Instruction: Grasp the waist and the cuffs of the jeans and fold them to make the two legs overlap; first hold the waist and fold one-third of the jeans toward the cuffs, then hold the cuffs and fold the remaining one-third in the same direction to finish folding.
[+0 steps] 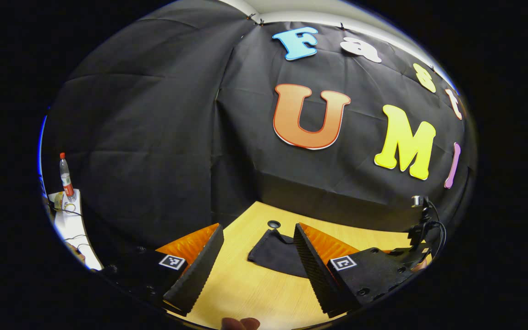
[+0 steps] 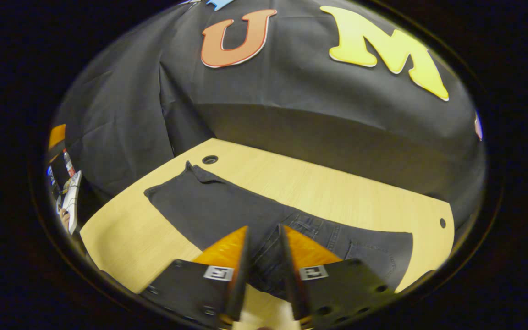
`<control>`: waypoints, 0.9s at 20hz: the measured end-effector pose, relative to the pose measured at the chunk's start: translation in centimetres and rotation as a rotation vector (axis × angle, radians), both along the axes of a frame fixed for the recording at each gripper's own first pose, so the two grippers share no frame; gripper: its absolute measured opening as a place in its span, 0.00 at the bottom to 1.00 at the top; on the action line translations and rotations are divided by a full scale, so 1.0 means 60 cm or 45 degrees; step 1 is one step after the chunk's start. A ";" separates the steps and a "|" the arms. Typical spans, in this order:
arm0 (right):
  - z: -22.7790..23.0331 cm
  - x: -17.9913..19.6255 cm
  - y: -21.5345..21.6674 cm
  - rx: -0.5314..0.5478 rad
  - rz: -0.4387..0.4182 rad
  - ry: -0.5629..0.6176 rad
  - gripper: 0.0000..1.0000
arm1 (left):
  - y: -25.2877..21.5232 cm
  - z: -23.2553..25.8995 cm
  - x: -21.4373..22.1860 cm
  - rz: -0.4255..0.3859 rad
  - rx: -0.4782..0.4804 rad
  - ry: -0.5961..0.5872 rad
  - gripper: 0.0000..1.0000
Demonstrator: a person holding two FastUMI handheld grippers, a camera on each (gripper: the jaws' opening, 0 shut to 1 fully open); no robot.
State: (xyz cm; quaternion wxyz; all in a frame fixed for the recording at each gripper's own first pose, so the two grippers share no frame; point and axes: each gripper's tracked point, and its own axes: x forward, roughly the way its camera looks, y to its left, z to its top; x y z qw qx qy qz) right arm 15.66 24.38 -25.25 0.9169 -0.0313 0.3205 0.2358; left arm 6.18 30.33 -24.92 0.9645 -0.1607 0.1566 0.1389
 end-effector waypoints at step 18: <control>0.210 -0.105 -0.274 0.069 -0.230 -0.028 0.95 | -0.047 -0.321 0.144 0.310 -1.381 0.136 0.99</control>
